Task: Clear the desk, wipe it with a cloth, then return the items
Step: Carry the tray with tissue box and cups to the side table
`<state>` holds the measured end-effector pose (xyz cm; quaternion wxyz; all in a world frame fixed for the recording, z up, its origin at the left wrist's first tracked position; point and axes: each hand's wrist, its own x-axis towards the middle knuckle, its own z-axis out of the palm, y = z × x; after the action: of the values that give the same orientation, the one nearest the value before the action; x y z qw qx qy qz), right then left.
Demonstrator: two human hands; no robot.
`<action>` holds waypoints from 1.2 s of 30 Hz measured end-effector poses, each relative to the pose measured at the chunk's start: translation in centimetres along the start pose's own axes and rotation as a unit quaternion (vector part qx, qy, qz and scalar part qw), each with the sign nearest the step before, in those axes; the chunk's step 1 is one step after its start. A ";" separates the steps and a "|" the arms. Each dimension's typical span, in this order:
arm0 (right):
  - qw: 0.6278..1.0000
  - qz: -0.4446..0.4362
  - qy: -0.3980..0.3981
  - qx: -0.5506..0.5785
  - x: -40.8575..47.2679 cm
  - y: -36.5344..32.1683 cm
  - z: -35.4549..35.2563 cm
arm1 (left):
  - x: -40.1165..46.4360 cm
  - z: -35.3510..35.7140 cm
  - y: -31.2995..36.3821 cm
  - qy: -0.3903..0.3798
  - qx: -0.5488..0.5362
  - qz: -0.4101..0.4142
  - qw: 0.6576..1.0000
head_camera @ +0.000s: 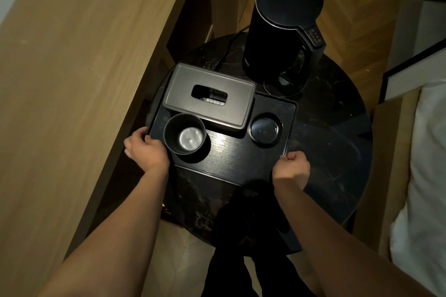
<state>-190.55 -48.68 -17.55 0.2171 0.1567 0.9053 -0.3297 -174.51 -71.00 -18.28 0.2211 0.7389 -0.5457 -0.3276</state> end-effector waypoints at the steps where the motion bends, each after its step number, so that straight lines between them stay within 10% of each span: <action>1: 1.000 -0.001 0.004 0.005 0.1 0.1 0.1 | 0.0 0.1 0.0 0.000 -0.008 -0.001 1.000; 12: 0.998 0.007 0.030 0.053 0.0 0.6 0.9 | -1.8 -0.6 -1.0 0.075 -0.114 -0.209 0.968; 36: 0.995 0.018 0.065 0.073 0.1 0.9 1.5 | -2.9 -0.1 -1.8 0.087 -0.128 -0.188 0.970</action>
<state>-189.84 -49.07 -19.12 0.1520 0.2095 0.8881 -0.3799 -173.80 -67.73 -18.69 0.2951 0.8197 -0.3287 -0.3646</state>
